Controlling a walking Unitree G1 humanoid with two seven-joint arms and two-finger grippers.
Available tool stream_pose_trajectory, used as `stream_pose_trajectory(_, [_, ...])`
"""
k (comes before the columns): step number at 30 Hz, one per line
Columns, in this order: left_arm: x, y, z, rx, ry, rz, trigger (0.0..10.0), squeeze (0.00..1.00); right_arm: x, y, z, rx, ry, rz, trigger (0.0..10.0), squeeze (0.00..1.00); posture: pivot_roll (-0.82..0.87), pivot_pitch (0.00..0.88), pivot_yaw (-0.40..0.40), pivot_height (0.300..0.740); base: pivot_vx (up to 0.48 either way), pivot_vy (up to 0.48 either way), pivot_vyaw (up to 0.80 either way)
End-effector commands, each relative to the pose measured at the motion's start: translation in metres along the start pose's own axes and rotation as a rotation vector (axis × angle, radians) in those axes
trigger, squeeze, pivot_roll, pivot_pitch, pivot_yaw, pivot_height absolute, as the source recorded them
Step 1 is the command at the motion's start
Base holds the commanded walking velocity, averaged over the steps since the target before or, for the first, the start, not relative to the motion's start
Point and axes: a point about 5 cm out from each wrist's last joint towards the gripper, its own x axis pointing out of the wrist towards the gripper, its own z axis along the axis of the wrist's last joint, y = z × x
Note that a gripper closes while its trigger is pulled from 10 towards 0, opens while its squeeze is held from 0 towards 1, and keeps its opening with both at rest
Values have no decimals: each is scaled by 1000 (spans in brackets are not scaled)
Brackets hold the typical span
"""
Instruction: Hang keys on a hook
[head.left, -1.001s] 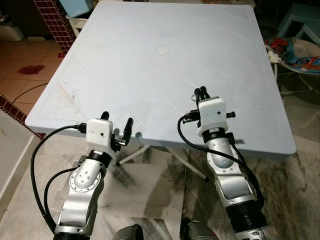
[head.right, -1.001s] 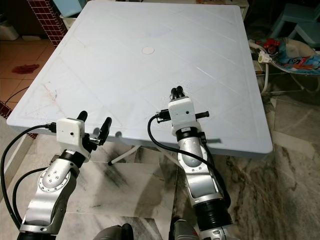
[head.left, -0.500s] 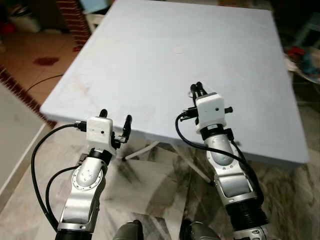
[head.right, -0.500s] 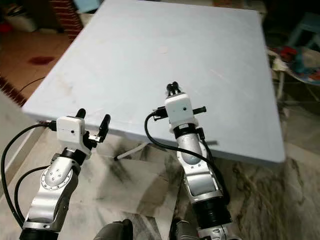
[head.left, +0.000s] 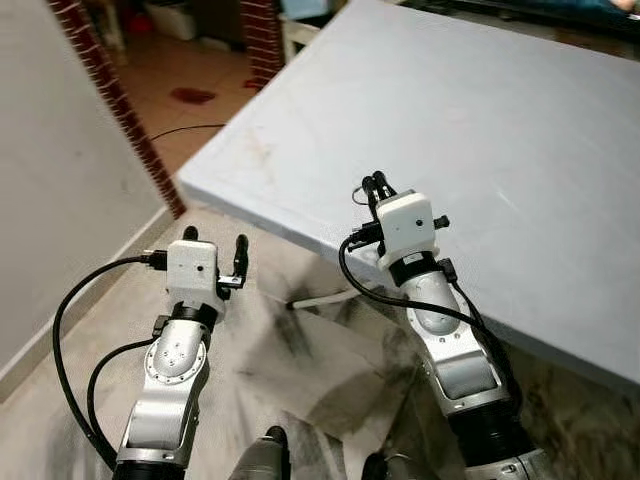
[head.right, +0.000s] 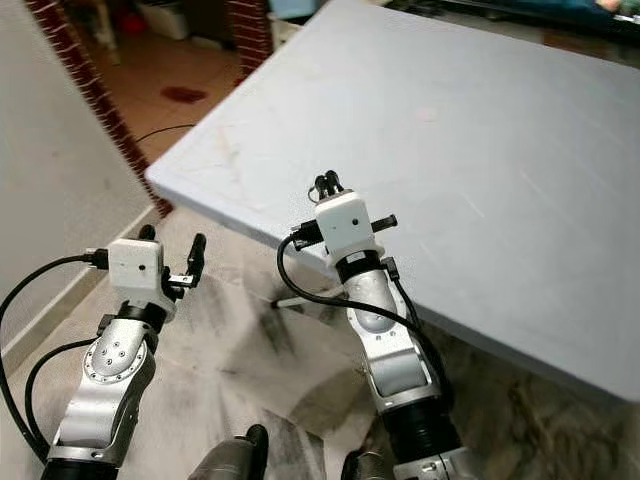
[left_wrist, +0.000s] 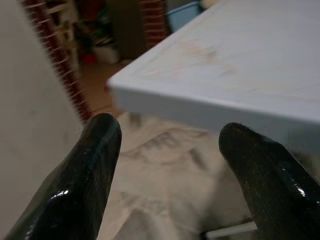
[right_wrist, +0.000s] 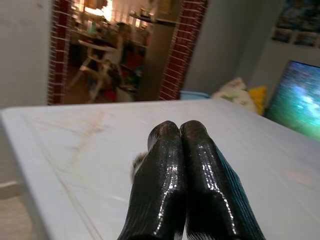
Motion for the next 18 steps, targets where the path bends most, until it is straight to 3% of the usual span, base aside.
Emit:
stream_pose_trajectory(1, [1, 2, -3, 9, 19, 13, 10000, 0, -2, 3, 1, 14, 1, 15, 10000, 0, -10, 165, 32, 740, 0, 0, 800])
stream_pose_trajectory(18, [3, 4, -5, 40, 19, 55, 10000, 0, -2, 7, 2, 41, 2, 57, 10000, 0, -12, 158, 23, 740, 0, 0, 800])
